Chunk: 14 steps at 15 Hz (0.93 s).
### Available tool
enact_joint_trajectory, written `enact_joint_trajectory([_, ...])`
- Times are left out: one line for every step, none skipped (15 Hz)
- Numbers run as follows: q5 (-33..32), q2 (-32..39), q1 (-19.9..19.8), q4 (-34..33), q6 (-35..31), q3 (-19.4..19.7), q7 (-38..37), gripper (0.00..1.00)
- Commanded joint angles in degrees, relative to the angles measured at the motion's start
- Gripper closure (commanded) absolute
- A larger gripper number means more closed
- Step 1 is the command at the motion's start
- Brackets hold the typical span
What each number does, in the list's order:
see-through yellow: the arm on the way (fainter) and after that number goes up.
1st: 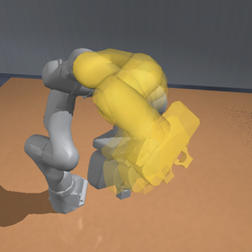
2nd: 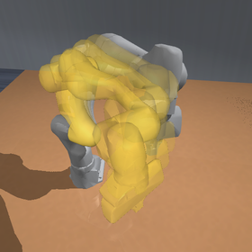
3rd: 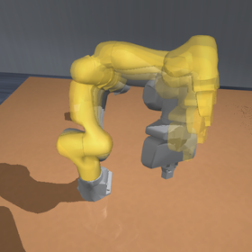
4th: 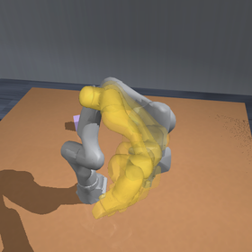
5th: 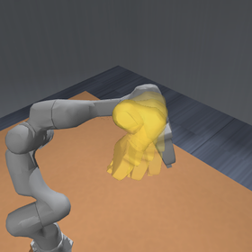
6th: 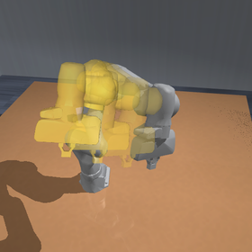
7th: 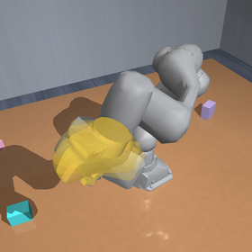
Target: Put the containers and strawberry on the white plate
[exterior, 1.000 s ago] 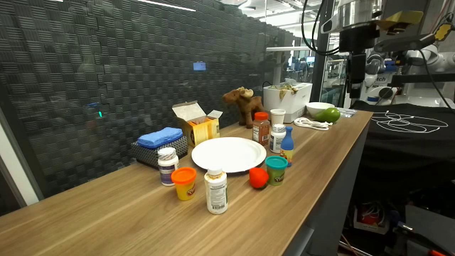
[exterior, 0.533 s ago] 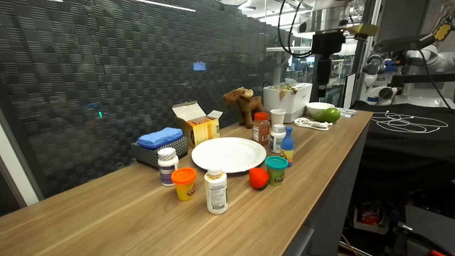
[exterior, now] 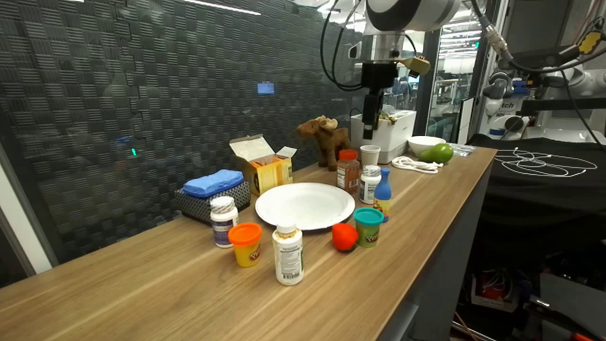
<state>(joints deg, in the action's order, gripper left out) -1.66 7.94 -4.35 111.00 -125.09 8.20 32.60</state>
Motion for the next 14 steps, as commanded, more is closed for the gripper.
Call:
enact_joint_trajectory([4.0,2.33,-1.51,-5.3,1.59,-3.0,3.02,0.0])
enact_joint_trajectory([4.08,2.83,-1.52,-5.75,1.73,-3.46,3.0,0.0])
enact_joint_trajectory([4.25,3.13,-1.56,-6.05,2.14,-3.81,3.1,0.0])
enact_joint_trajectory([4.51,3.45,-1.65,-6.15,2.52,-4.11,3.13,0.0])
enact_joint_trajectory([4.51,3.76,-1.68,-6.05,2.97,-4.32,3.02,0.0])
enact_joint_trajectory([4.51,4.18,-1.71,-5.74,3.24,-4.46,2.74,0.0])
enact_joint_trajectory([4.49,4.51,-1.79,-5.58,3.53,-4.59,2.5,0.0])
enact_joint_trajectory([4.55,4.93,-1.88,-5.46,3.9,-4.73,2.35,0.0])
enact_joint_trajectory([4.66,5.5,-1.96,-5.44,3.97,-4.91,2.41,0.0])
enact_joint_trajectory([5.02,5.97,-2.1,-5.48,4.08,-5.18,2.76,0.0])
enact_joint_trajectory([5.06,6.42,-2.15,-5.66,4.18,-5.4,2.74,0.0])
enact_joint_trajectory([5.31,6.85,-2.26,-5.8,4.2,-5.68,2.91,0.0])
enact_joint_trajectory([5.57,7.19,-2.31,-5.94,4.19,-5.97,3.1,0.0])
enact_joint_trajectory([5.66,7.48,-2.31,-6.05,4.13,-6.21,3.15,0.0])
